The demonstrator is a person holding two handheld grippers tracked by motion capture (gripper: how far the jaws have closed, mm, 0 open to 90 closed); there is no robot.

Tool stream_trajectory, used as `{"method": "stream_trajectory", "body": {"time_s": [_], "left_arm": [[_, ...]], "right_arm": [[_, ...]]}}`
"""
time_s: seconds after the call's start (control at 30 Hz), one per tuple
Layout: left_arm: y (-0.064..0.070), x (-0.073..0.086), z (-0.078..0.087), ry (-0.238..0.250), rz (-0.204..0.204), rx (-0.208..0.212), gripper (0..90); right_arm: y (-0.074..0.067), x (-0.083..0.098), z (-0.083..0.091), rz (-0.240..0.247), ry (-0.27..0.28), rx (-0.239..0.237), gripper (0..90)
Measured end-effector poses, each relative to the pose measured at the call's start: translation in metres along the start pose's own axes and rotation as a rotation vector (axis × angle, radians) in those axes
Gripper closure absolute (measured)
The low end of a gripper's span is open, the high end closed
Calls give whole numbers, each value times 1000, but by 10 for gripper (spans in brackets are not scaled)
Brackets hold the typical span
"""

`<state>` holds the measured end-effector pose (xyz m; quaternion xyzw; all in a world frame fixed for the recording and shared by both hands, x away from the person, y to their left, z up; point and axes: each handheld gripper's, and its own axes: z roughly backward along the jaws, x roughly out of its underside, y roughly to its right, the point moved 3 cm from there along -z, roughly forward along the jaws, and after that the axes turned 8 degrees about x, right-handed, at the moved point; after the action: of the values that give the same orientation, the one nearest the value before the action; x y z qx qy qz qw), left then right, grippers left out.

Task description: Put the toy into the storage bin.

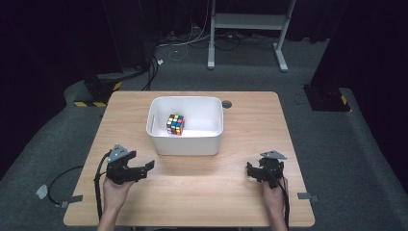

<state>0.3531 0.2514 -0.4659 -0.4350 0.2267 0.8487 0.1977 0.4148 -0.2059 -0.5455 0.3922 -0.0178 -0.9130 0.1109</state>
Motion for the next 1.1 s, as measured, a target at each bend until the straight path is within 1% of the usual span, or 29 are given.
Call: {"method": "stream_trajectory", "body": {"time_s": [0.13, 0.2, 0.27, 0.47, 0.83, 1.0, 1.1], "left_arm": [[-2, 2, 0, 1, 5, -9, 139], [-3, 3, 0, -2, -2, -12, 139], [-3, 4, -1, -2, 4, -11, 139], [-4, 7, -5, -8, 6, -9, 139], [-6, 11, -14, -25, -5, -18, 139], [-7, 14, -18, -24, 11, -10, 140], [-7, 16, -21, -25, 12, -7, 141]], "right_arm": [[0, 0, 0, 0, 0, 0, 145], [0, 0, 0, 0, 0, 0, 145], [0, 0, 0, 1, 0, 0, 145], [0, 0, 0, 0, 0, 0, 145], [0, 0, 0, -2, -1, 0, 145], [0, 0, 0, -2, -1, 0, 145], [0, 0, 0, -2, -1, 0, 145]]}}
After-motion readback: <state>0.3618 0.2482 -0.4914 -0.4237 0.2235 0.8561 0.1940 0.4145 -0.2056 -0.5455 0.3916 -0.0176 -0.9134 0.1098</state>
